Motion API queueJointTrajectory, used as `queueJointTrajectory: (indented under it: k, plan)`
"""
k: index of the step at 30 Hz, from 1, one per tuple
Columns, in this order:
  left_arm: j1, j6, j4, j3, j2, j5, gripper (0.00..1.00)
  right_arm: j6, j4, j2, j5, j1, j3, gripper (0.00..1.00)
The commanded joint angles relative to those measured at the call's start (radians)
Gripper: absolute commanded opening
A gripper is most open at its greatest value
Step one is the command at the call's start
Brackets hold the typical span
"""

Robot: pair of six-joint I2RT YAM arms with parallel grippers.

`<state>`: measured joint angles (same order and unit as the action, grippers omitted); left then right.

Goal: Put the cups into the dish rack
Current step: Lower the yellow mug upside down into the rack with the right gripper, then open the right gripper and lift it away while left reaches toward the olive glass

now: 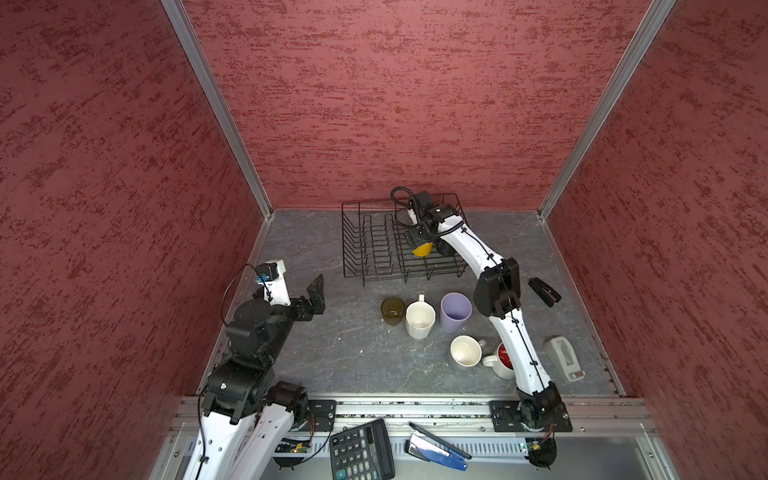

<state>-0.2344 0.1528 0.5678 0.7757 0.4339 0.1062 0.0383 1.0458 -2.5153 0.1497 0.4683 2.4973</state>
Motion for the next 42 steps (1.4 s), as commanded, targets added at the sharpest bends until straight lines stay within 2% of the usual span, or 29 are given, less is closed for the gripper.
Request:
queueJointTrajectory:
  k: [1,8,13,24,30,38,42]
  plan:
    - [0.009,0.007,0.007,-0.01,-0.001,-0.006,1.0,-0.007,-0.043,0.063,-0.011,-0.007,0.034,0.97]
    - [0.013,0.004,0.011,-0.007,-0.009,-0.006,1.0,-0.033,-0.059,0.116,-0.027,-0.007,0.034,0.99]
    - [0.014,0.003,0.016,-0.003,0.014,-0.02,1.0,-0.08,-0.087,0.204,-0.089,-0.007,0.003,0.99]
    - [0.013,0.109,0.05,0.053,0.086,-0.117,1.0,-0.166,-0.497,0.668,-0.24,-0.007,-0.598,0.99]
    - [0.01,0.185,0.121,0.094,0.162,-0.201,0.97,-0.226,-0.652,0.861,-0.286,-0.007,-0.907,0.99]
    - [-0.032,0.31,0.188,0.104,0.258,-0.316,0.89,-0.257,-0.703,1.01,-0.302,-0.008,-1.127,0.99]
    - [-0.145,0.344,0.229,0.105,0.285,-0.235,0.87,-0.259,-0.704,1.045,-0.303,-0.008,-1.182,0.99]
